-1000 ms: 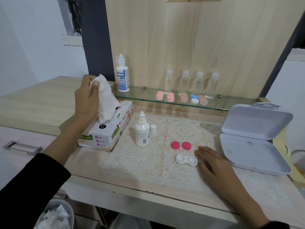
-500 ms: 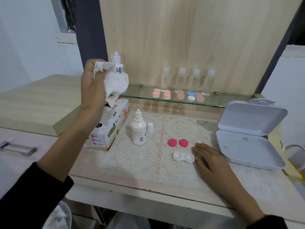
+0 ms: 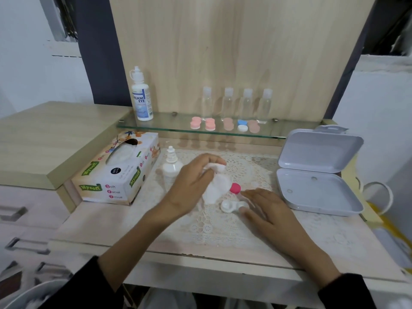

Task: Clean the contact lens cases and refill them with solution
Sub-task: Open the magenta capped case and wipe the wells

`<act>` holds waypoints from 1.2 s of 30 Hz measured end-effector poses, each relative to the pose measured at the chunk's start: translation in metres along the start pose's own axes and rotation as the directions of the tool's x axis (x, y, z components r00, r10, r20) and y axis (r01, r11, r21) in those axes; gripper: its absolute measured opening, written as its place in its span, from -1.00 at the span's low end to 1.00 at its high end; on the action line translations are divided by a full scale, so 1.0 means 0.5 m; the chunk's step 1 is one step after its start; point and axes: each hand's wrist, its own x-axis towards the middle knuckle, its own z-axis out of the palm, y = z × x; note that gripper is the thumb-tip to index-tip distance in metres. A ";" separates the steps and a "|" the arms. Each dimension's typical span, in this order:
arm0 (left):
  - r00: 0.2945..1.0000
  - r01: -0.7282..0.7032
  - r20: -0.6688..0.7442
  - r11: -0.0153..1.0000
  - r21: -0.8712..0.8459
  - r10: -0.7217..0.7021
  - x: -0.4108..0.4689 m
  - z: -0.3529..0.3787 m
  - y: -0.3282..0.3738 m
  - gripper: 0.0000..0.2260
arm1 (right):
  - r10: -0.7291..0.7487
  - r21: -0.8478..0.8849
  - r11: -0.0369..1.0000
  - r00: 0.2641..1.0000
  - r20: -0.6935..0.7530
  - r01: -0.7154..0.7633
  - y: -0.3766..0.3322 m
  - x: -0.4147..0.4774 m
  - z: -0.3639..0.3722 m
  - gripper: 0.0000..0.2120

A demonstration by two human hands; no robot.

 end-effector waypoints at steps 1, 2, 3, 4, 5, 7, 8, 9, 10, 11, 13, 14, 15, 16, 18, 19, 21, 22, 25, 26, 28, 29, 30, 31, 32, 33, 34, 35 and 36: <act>1.000 -0.012 0.028 1.000 0.021 0.012 -0.004 0.009 -0.010 -0.77 | 0.002 -0.032 1.000 1.000 0.008 -0.002 0.003 -0.001 0.001 -0.54; 0.998 -0.025 0.052 0.999 0.046 0.023 -0.008 0.017 -0.021 -0.77 | 0.007 -0.049 0.999 1.000 0.013 -0.007 0.006 -0.002 0.003 -0.51; 0.997 -0.036 0.071 0.997 0.075 0.031 -0.013 0.023 -0.027 -0.76 | 0.013 -0.055 0.998 1.000 0.018 -0.012 0.009 -0.002 0.004 -0.50; 0.996 -0.046 0.087 0.993 0.111 0.036 -0.017 0.028 -0.033 -0.76 | 0.019 -0.062 0.998 1.000 0.021 -0.018 0.008 -0.002 0.005 -0.50; 0.993 -0.063 0.105 0.986 0.155 0.047 -0.020 0.031 -0.037 -0.78 | 0.027 -0.067 0.997 0.999 0.023 -0.026 0.010 -0.002 0.005 -0.48; 0.986 -0.116 0.146 0.961 0.249 0.081 -0.025 0.034 -0.044 -0.82 | 0.034 -0.062 0.997 0.999 0.012 -0.034 0.012 -0.001 0.006 -0.49; 0.980 -0.148 0.175 0.945 0.292 0.100 -0.027 0.035 -0.049 -0.84 | 0.027 -0.053 0.998 1.000 0.002 -0.027 0.013 -0.001 0.006 -0.51; 0.971 -0.180 0.208 0.925 0.334 0.114 -0.029 0.035 -0.052 -0.85 | 0.017 -0.041 0.999 1.000 -0.005 -0.017 0.013 0.000 0.007 -0.53; 0.964 -0.206 0.238 0.904 0.376 0.120 -0.032 0.036 -0.056 -0.86 | 0.008 -0.031 0.999 1.000 -0.010 -0.008 0.014 0.000 0.008 -0.56; 0.958 -0.226 0.258 0.884 0.409 0.125 -0.037 0.037 -0.058 -0.87 | 0.000 -0.024 1.000 1.000 -0.016 -0.001 0.014 0.000 0.008 -0.57; 0.954 -0.250 0.267 0.861 0.443 0.140 -0.044 0.037 -0.055 -0.84 | -0.006 -0.015 1.000 1.000 -0.030 0.005 0.015 0.001 0.010 -0.58; 0.950 -0.267 0.272 0.850 0.453 0.153 -0.046 0.037 -0.053 -0.80 | -0.008 -0.012 1.000 0.999 -0.036 0.008 0.014 0.000 0.010 -0.59; 0.942 -0.296 0.286 0.830 0.472 0.174 -0.048 0.037 -0.052 -0.76 | -0.014 -0.012 1.000 0.999 -0.040 0.013 0.014 0.000 0.011 -0.61; 0.931 -0.336 0.304 0.799 0.498 0.202 -0.048 0.037 -0.051 -0.74 | -0.023 -0.014 1.000 0.999 -0.043 0.022 0.014 0.000 0.011 -0.64; 0.910 -0.406 0.325 0.721 0.561 0.258 -0.047 0.035 -0.050 -0.76 | -0.037 -0.024 0.999 0.998 -0.047 0.036 0.016 -0.001 0.011 -0.68; 0.907 -0.417 0.324 0.694 0.587 0.270 -0.047 0.033 -0.049 -0.80 | -0.042 -0.025 0.999 0.998 -0.047 0.041 0.016 -0.002 0.011 -0.68; 0.903 -0.427 0.321 0.672 0.605 0.285 -0.049 0.032 -0.041 -0.84 | -0.053 -0.016 0.998 0.998 -0.038 0.053 0.016 -0.002 0.011 -0.64; 0.897 -0.440 0.334 0.661 0.608 0.290 -0.050 0.034 -0.038 -0.83 | -0.062 -0.013 0.998 0.998 -0.030 0.061 0.017 -0.002 0.011 -0.61; 0.905 -0.425 0.315 0.640 0.640 0.287 -0.058 0.052 -0.032 -0.80 | -0.080 -0.008 0.997 0.997 -0.017 0.080 0.017 -0.002 0.012 -0.57; 0.921 -0.389 0.278 0.657 0.646 0.273 -0.059 0.057 -0.031 -0.80 | -0.082 -0.004 0.997 0.996 -0.021 0.082 0.017 -0.002 0.012 -0.57; 0.951 -0.307 0.218 0.711 0.633 0.217 -0.060 0.062 -0.024 -0.84 | -0.085 0.004 0.996 0.996 -0.034 0.085 0.017 -0.002 0.012 -0.58; 0.962 -0.269 0.207 0.731 0.627 0.176 -0.061 0.063 -0.019 -0.85 | -0.087 0.006 0.996 0.996 -0.037 0.088 0.017 -0.002 0.013 -0.58; 0.967 -0.245 0.211 0.738 0.629 0.141 -0.060 0.064 -0.015 -0.83 | -0.091 0.007 0.996 0.995 -0.037 0.091 0.017 -0.001 0.014 -0.58; 0.967 -0.241 0.225 0.733 0.636 0.123 -0.058 0.066 -0.015 -0.80 | -0.099 0.006 0.995 0.994 -0.037 0.099 0.017 -0.001 0.014 -0.60; 0.962 -0.248 0.251 0.726 0.642 0.107 -0.056 0.067 -0.015 -0.78 | -0.111 0.002 0.994 0.993 -0.038 0.112 0.018 -0.002 0.015 -0.63; 0.956 -0.250 0.281 0.722 0.645 0.080 -0.054 0.067 -0.015 -0.76 | -0.127 -0.005 0.992 0.991 -0.042 0.127 0.019 -0.002 0.017 -0.67; 0.951 -0.247 0.304 0.722 0.646 0.054 -0.051 0.066 -0.016 -0.75 | -0.141 -0.012 0.990 0.989 -0.045 0.141 0.020 -0.002 0.018 -0.70; 0.948 -0.241 0.316 0.725 0.645 0.035 -0.049 0.065 -0.016 -0.75 | -0.150 -0.017 0.989 0.988 -0.047 0.149 0.022 -0.003 0.019 -0.73; 0.947 -0.237 0.321 0.728 0.643 0.024 -0.046 0.064 -0.015 -0.75 | -0.153 -0.019 0.988 0.987 -0.047 0.152 0.022 -0.002 0.019 -0.75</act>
